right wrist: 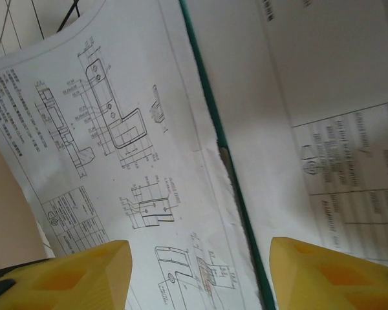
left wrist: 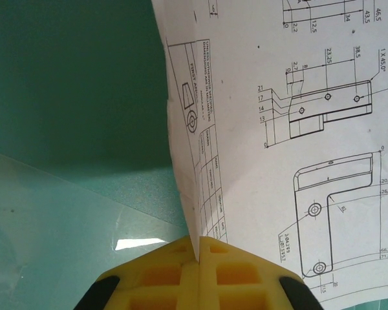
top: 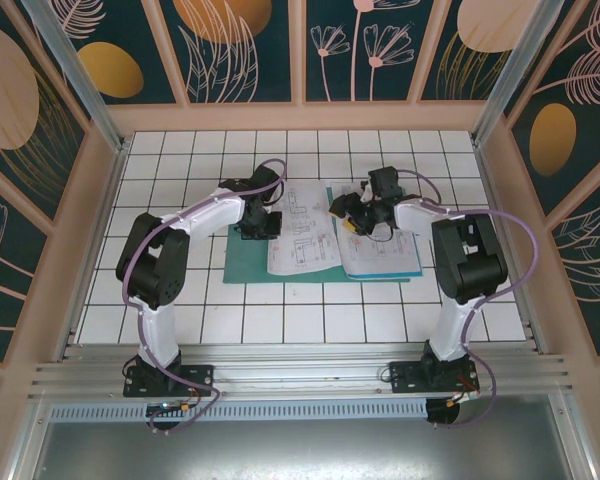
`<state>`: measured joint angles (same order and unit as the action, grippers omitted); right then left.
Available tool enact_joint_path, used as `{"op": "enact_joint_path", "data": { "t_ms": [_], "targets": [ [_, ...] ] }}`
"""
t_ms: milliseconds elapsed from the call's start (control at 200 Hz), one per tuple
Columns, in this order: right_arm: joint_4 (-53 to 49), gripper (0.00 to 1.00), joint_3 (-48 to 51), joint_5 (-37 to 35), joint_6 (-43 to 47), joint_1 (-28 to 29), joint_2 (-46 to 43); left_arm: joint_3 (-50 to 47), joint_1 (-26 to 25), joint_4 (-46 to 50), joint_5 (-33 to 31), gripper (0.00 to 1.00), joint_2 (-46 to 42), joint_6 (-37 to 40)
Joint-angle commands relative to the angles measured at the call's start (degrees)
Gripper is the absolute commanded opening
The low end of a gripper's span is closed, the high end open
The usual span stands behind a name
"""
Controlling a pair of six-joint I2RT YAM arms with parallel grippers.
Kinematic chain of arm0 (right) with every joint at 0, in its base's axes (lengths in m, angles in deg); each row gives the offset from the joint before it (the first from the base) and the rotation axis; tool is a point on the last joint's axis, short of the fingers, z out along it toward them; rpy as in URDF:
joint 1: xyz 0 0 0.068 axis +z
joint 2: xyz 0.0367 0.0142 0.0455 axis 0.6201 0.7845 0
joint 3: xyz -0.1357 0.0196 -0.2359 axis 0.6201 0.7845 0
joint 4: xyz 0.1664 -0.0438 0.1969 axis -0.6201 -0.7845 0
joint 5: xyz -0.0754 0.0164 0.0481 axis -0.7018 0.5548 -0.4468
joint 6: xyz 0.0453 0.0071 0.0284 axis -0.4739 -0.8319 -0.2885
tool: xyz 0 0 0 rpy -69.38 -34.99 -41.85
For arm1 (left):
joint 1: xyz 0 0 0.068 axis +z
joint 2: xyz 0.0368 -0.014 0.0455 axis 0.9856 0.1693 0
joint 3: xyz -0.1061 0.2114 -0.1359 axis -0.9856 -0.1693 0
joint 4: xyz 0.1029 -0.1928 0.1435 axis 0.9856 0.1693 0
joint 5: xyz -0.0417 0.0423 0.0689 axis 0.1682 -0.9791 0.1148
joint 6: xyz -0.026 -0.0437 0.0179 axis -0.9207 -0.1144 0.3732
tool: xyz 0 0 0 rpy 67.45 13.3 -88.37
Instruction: Put the files into the folder
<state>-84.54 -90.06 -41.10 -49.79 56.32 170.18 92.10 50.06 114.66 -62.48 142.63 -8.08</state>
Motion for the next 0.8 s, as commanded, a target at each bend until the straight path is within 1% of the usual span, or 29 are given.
{"op": "enact_joint_path", "data": {
  "t_ms": [0,345,585,796],
  "targets": [
    [-2.1,0.59,-2.2,0.0,-0.3,1.3,1.4,-0.9,0.3,-0.9,-0.9,0.00,-0.4,1.2],
    [-1.8,0.59,-1.2,0.3,-0.5,3.4,3.5,-2.2,0.3,-1.5,-0.9,0.00,-0.4,1.3],
    [-2.5,0.59,-1.4,0.2,-0.2,3.6,3.7,-2.5,0.3,-2.0,-0.5,0.00,0.0,1.2],
    [-4.1,0.59,-0.7,-2.2,0.3,3.6,2.0,-2.9,0.3,-2.1,-0.8,0.00,0.0,1.2]
  ]
}}
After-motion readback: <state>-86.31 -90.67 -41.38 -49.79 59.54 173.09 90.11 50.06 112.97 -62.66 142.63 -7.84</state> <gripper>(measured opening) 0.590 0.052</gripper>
